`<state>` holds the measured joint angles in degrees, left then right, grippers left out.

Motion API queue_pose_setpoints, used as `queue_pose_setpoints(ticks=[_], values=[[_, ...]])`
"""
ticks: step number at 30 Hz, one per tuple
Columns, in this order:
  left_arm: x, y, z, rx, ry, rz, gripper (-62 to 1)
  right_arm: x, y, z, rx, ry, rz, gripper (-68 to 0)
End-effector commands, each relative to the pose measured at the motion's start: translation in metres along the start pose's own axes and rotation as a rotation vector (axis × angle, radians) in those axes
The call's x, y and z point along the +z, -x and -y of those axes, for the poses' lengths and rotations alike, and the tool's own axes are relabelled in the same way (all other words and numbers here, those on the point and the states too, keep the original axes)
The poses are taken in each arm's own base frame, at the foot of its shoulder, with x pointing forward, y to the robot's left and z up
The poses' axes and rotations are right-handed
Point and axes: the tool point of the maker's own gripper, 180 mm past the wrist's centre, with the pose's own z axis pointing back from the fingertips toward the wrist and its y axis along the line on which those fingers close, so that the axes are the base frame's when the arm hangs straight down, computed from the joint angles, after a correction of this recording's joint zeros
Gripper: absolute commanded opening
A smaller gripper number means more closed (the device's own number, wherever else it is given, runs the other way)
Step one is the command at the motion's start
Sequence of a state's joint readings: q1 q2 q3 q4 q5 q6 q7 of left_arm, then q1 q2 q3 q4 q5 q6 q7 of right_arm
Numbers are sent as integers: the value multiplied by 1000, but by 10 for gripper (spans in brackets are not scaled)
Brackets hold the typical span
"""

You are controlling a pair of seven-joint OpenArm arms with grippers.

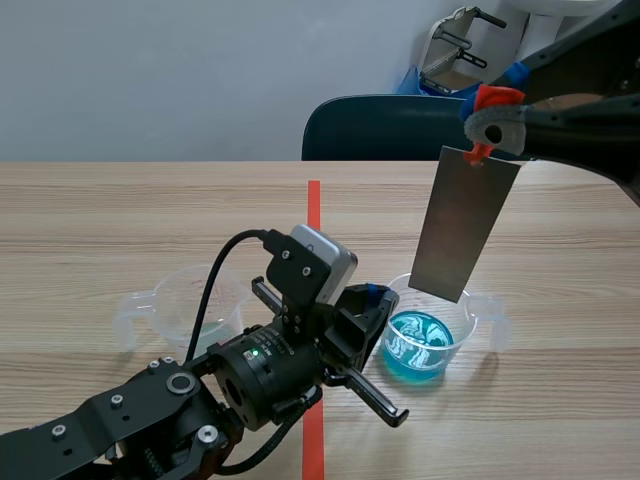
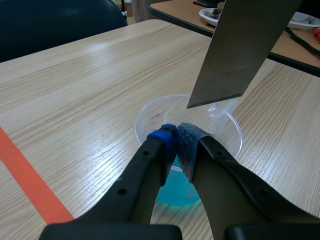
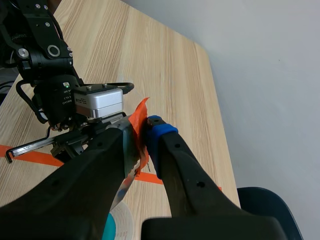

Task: Do the redox reaction experiment

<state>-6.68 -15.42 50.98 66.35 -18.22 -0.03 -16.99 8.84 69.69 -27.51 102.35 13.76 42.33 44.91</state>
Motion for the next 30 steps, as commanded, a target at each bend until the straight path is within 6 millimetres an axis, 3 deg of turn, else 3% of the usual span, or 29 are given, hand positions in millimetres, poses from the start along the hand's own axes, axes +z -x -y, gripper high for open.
queue_pose_setpoints(ticks=[1,6,11,30], values=[[-2,-12,1,7,1,42,-579,0,-11,4,14,0,33,-669],[10,-14,-10,23,-29,44,-579,0,-11,4,14,0,33,-669],[35,-22,-24,28,-77,54,-579,0,-11,4,14,0,33,-669],[173,-29,-48,94,-296,-78,-579,0,-11,4,14,0,33,-669]])
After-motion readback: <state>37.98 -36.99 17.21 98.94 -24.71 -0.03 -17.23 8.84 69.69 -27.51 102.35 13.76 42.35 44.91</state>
